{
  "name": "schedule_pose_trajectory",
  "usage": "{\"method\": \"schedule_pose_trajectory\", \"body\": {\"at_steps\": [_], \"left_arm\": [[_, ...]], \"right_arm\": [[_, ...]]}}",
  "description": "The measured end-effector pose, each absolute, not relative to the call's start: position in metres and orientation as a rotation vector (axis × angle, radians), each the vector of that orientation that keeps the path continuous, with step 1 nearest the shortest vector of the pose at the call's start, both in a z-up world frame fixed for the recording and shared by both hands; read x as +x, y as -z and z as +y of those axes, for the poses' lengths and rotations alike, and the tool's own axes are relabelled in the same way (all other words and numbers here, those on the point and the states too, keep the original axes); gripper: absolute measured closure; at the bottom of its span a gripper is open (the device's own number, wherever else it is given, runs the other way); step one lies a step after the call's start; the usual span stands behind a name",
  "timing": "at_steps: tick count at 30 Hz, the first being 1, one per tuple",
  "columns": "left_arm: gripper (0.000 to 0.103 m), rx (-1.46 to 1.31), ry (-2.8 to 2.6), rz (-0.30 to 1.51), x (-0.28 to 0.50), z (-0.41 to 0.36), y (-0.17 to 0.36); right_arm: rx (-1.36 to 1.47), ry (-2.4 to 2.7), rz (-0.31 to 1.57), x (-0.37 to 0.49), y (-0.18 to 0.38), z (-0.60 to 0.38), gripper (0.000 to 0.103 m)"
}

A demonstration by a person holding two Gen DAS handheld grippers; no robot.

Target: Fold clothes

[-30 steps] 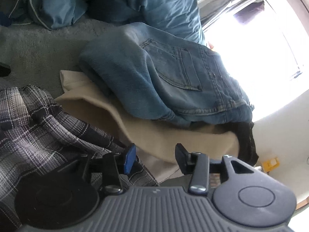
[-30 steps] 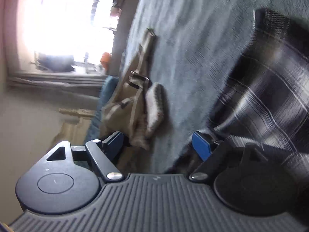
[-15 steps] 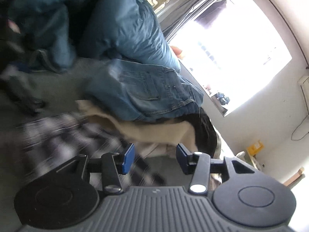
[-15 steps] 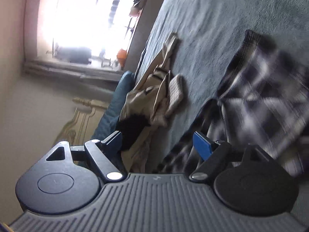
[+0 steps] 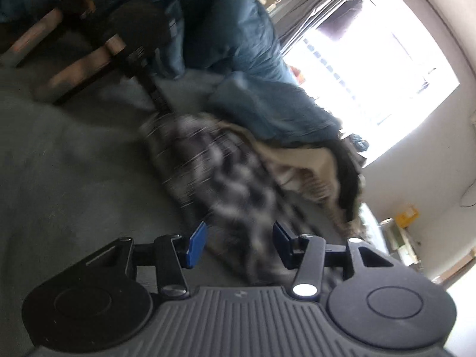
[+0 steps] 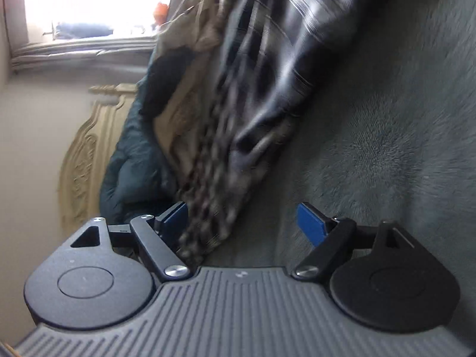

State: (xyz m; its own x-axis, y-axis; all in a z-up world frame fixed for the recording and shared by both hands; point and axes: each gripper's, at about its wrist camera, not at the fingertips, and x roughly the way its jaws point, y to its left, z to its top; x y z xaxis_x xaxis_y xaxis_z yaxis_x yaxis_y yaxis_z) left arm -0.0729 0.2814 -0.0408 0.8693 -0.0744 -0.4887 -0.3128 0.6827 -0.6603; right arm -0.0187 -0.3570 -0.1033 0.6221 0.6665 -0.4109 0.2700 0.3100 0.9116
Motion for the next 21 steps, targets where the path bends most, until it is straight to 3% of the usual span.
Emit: {"method": "schedule_pose_trajectory", "body": {"at_steps": [13,18,21], "left_arm": [[0.055,-1.014,-0.165,0.412,-0.015,0.323,0.110],[0.068,-1.029,-0.194,0.386,0.002,0.327,0.116],[0.086,-1.082,-0.220,0.368,0.007,0.331,0.121]], "right_arm": [[1.354,-0.169,0.779,0.016,0.112,-0.341,0.022],[1.340,-0.110,0.754,0.027,0.111,-0.335,0.024],[1.313,-0.069,0.741,0.034,0.109,-0.330,0.026]]}}
